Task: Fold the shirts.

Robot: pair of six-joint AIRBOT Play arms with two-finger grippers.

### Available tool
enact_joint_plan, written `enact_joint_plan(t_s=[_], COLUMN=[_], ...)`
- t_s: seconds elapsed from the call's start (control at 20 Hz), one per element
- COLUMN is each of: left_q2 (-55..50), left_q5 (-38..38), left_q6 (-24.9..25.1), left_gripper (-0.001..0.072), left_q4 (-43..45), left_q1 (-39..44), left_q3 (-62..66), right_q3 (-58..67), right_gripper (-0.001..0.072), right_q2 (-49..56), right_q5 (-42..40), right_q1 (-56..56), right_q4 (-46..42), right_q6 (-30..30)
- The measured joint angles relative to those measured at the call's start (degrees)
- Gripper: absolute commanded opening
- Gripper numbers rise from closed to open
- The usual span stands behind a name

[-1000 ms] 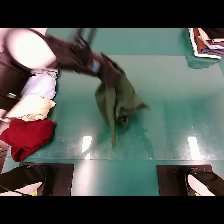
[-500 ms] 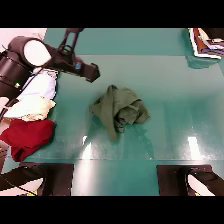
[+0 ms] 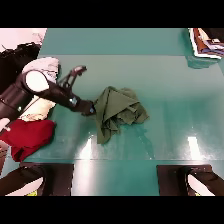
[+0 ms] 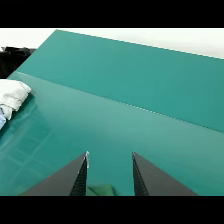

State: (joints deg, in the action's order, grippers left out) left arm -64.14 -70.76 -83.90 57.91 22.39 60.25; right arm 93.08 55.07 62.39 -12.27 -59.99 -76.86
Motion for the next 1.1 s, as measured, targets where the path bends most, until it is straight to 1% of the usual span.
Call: enact_joint_plan(t_s=[0.15, 0.3, 0.55, 0.6, 0.65, 0.7, 0.75, 0.85, 0.95, 1.0, 1.05, 1.1], left_q2=[1.9, 2.6, 2.9, 2.9, 2.9, 2.9, 2.9, 2.9, 3.0, 3.1, 3.3, 3.6], left_q5=[0.0, 1.5, 9.9, 11.4, 12.9, 14.2, 15.6, 18.1, 18.8, 18.4, 17.1, 15.8], left_q6=[-0.7, -4.0, -6.9, -7.1, -7.3, -7.4, -7.4, -7.6, -7.7, -7.7, -7.6, -7.0], left_gripper=[0.049, 0.0489, 0.0483, 0.0359, 0.0191, 0.005, 0.0024, 0.0024, 0.0024, 0.0024, 0.0024, 0.0024], left_q4=[-1.0, 1.5, 2.4, 2.2, 2.0, 2.0, 2.0, 2.3, 3.7, 4.5, 5.3, 6.4], left_q1=[3.8, 8.6, 12.5, 12.8, 13.0, 13.2, 13.3, 13.2, 10.8, 8.8, 6.4, 3.6], left_q3=[-4.8, -8.7, -13.9, -14.6, -15.1, -15.6, -16.0, -16.3, -15.7, -15.0, -13.9, -12.5], right_q3=[0.0, 0.0, 0.0, 0.0, 0.0, 0.0, 0.0, 0.0, -0.8, -2.1, -4.1, -6.6], right_gripper=[0.0315, 0.0314, 0.0315, 0.0315, 0.0315, 0.0315, 0.0315, 0.0315, 0.0315, 0.0348, 0.0538, 0.0642], right_q2=[0.0, 0.0, 0.0, 0.1, 0.4, 0.8, 1.4, 2.7, 4.4, 5.1, 5.8, 6.3], right_q5=[0.1, 0.2, 0.3, 0.5, 0.9, 1.6, 2.3, 4.1, 6.3, 7.4, 8.5, 9.7], right_q1=[0.0, 0.0, 0.0, 0.0, 0.0, 0.0, 0.0, 0.0, 0.3, 0.6, 0.9, 1.1], right_q4=[0.0, 0.0, 0.0, 0.0, 0.0, 0.0, 0.0, 0.0, 0.0, -0.1, -0.1, -0.1], right_q6=[0.0, 0.0, 0.0, 0.0, 0.0, 0.0, 0.0, 0.0, 0.0, 0.0, 0.0, 0.0])
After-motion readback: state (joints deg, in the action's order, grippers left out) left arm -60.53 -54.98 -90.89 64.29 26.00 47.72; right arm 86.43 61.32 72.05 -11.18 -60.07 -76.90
